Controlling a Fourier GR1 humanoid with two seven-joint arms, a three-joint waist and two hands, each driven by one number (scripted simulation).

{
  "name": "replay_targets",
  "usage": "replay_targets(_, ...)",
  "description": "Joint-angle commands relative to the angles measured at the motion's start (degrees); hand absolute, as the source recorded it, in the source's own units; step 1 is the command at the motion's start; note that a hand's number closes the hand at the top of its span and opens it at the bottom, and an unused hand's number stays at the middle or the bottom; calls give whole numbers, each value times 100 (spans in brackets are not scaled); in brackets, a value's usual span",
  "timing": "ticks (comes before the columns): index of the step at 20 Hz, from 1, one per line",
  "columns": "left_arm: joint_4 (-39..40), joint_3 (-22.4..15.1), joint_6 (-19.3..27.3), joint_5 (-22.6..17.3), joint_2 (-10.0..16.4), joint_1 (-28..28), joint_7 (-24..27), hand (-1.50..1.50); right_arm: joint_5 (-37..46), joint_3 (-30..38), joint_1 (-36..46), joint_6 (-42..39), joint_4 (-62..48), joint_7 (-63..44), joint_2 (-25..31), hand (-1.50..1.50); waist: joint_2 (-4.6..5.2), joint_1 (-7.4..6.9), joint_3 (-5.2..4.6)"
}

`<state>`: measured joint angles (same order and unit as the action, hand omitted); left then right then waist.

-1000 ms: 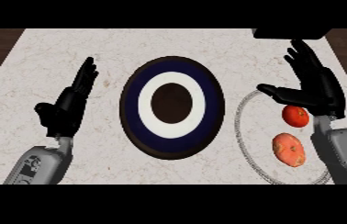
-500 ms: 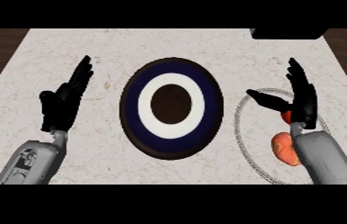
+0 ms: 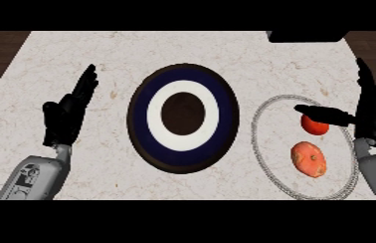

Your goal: Pick the tomato from the placemat and place it in the plate

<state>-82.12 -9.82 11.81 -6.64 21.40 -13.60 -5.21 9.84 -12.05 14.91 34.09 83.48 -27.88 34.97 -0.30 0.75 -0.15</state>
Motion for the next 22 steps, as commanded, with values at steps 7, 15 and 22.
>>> replay_targets(7,-287,-87,149,209,-185,47,-143,0,-1002,221,13,-2585,1047,-2478,1563,-150,-1,-31,10)
replay_targets(15,557,305,-268,318,-231,-397,269,0,-1220,625,19,-3509,334,-2251,1250,-150,38,-61,14)
replay_targets(22,-348,133,-129,543,-519,-32,-469,0,-665,510,131,-3697,-151,-2281,606,-150,25,-109,16)
